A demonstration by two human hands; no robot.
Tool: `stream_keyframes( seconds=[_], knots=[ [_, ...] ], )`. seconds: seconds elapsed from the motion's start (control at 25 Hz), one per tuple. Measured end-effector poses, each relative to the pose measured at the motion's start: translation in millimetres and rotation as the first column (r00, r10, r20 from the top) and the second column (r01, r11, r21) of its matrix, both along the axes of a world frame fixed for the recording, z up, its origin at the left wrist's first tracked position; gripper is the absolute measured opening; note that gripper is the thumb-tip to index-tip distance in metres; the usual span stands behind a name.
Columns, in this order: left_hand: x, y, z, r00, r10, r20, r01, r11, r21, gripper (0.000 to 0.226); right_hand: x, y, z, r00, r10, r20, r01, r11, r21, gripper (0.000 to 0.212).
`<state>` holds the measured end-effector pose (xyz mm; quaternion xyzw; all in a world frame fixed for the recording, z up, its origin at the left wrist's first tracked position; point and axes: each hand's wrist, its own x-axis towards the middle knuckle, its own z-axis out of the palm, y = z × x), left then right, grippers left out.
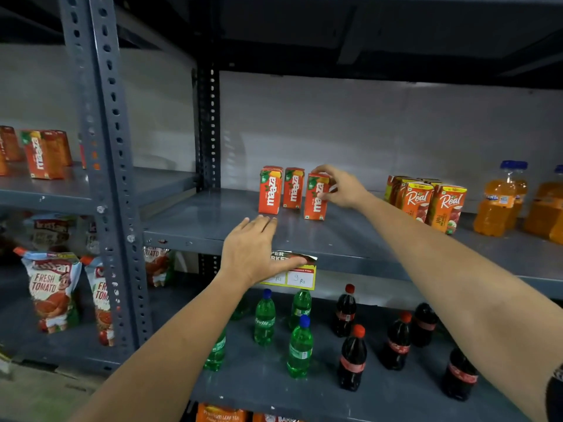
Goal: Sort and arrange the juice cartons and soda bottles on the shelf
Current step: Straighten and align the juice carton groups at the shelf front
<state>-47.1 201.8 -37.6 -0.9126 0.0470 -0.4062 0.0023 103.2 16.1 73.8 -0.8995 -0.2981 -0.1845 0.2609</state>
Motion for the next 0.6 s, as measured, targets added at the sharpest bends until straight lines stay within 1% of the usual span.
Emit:
stream_keyframes(
  seconds=[0.08,0.2,0.32,0.36,0.4,0.44,0.48,0.52,0.56,0.6],
  knots=[
    [2,1,-1,1.0,0.002,-0.001,-0.002,1.0,-0.002,0.113,-1,20,-3,1.0,0.018,0.004,-0.019,1.0,0.019,0.054],
    [2,3,-2,1.0,0.005,0.028,-0.004,1.0,-0.006,0.111,-1,42,-3,1.0,0.002,0.015,-0.003,0.999,0.041,0.055],
    [0,1,1,0.999,-0.028,0.026,0.029,1.0,-0.01,0.11,1,47,-8,1.0,0.011,-0.015,-0.009,0.993,0.12,0.054],
    [-1,0,4,0.998,-0.06,0.012,0.061,0.996,-0.065,0.109,3,46,-14,0.999,0.028,-0.032,-0.022,0.984,0.174,0.056],
    [0,2,10,0.992,-0.128,-0.016,0.122,0.972,-0.203,0.105,3,44,-21,0.997,0.054,-0.06,-0.037,0.968,0.248,0.061],
    [2,7,20,0.971,-0.237,-0.035,0.198,0.876,-0.44,0.1,1,41,-28,0.992,0.089,-0.093,-0.052,0.937,0.346,0.069],
    [7,15,33,0.931,-0.364,-0.019,0.253,0.683,-0.686,0.093,0,38,-32,0.985,0.119,-0.129,-0.045,0.883,0.467,0.077],
    [17,27,45,0.89,-0.455,0.022,0.261,0.469,-0.844,0.084,1,37,-33,0.977,0.136,-0.163,-0.016,0.813,0.581,0.082],
    [29,38,54,0.883,-0.468,0.042,0.23,0.353,-0.907,0.074,4,35,-33,0.967,0.146,-0.206,0.029,0.747,0.665,0.081],
    [42,49,59,0.908,-0.417,0.03,0.182,0.329,-0.926,0.066,5,35,-33,0.954,0.161,-0.253,0.069,0.703,0.708,0.076]
  ],
)
